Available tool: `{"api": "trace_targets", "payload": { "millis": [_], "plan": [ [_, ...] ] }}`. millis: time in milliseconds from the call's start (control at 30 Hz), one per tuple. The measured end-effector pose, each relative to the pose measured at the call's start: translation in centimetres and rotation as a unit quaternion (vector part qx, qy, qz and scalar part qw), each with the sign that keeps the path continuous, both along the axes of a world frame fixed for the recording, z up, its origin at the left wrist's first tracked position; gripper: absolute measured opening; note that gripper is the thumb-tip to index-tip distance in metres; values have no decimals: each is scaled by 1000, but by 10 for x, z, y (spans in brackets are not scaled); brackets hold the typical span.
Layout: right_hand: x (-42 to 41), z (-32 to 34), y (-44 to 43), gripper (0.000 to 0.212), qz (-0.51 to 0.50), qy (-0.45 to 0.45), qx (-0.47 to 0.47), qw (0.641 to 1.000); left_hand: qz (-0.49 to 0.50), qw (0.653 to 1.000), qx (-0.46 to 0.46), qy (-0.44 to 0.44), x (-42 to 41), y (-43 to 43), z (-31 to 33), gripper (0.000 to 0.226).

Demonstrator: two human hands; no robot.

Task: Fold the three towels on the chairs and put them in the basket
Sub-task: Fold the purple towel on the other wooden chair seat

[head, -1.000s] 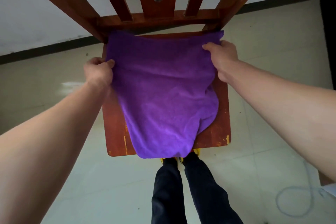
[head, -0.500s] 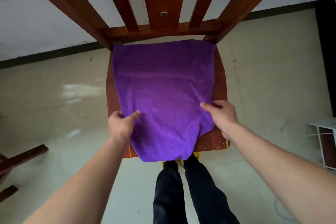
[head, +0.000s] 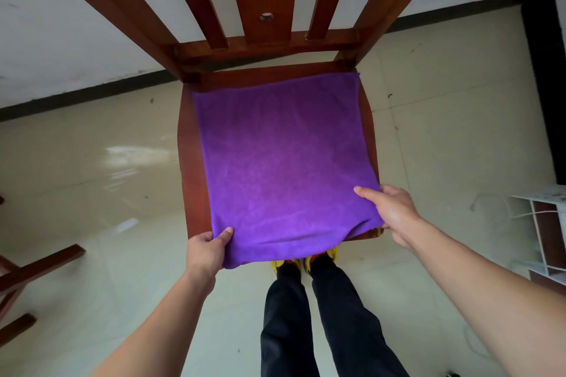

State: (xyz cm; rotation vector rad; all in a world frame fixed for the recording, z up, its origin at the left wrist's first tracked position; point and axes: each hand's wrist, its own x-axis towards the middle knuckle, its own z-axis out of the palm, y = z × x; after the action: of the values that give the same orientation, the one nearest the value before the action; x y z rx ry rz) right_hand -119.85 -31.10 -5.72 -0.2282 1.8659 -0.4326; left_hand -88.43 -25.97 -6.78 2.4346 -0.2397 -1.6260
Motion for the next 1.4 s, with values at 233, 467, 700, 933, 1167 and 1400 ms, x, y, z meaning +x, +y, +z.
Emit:
{"api": "trace_targets", "payload": {
  "millis": [233,467,700,933,1167,1400],
  "plan": [
    [-28,24,-13,17,312,-39,102,944,7,999,-21,28,10,0,7,23],
    [-28,35,-37,16,327,-22,58,943,-16,999,-48,4,18,-22,13,30],
    [1,21,-102,20,132,31,-59,989,-16,992,-122,-13,24,-123,15,22],
    [7,11,-94,39,48,-39,13,998,28,994,-107,24,22,-126,4,25],
    [29,-6,-22,22,87,-47,56,994,-23,1000,-13,-15,7,-21,-4,39],
    [17,11,-26,14,78,-61,20,995,-16,998,-63,9,12,-31,12,38]
  ]
}}
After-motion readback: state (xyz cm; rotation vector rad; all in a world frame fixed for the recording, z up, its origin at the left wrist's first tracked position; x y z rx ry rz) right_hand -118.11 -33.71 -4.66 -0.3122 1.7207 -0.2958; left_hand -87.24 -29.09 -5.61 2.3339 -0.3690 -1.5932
